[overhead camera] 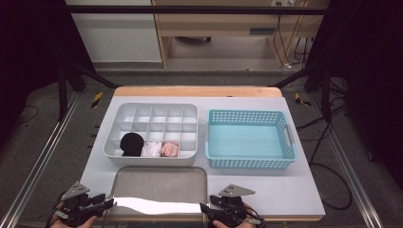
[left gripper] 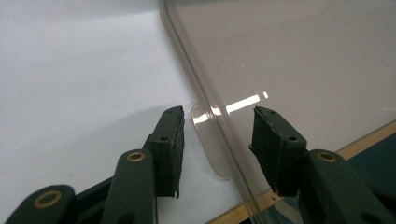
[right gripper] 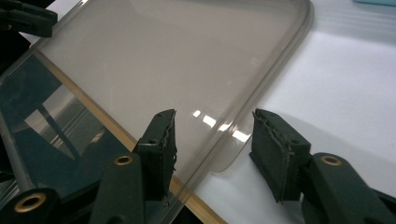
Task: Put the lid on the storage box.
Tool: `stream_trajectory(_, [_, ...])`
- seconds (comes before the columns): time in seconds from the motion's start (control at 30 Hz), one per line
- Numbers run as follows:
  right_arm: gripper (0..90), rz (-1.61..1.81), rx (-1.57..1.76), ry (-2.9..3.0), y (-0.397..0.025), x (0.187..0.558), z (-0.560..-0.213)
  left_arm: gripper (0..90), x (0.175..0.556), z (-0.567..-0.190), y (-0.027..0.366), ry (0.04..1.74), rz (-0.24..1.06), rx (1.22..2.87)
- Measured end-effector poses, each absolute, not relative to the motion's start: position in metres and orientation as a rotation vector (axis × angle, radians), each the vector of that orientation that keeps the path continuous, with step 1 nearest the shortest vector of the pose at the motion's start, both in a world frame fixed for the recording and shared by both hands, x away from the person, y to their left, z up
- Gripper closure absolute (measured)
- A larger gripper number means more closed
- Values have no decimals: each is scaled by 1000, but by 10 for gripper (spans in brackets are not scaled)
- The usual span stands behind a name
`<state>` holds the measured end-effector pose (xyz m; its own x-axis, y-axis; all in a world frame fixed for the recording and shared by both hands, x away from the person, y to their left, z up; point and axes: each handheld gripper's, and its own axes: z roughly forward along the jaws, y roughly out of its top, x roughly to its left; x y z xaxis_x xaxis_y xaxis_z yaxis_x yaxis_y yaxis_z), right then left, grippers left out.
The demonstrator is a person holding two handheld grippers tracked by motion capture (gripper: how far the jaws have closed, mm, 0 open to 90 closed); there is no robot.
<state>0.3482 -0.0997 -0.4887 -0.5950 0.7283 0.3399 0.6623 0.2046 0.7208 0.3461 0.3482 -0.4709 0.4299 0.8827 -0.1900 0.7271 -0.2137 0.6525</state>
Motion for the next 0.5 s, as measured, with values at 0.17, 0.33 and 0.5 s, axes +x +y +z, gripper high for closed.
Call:
stream_trajectory(0.17, [515,1360,1436,2350,-98,348,-489,557,346,-471,345,1357,287,1996])
stream_trajectory(0.33, [516,1386,1512,2328,-99,352,-488,555,345,-471,342,1370,301,1990])
stream_trajectory(0.5, [530,1422,1580,2291,-101,355,-490,552,344,-471,341,1379,315,1981])
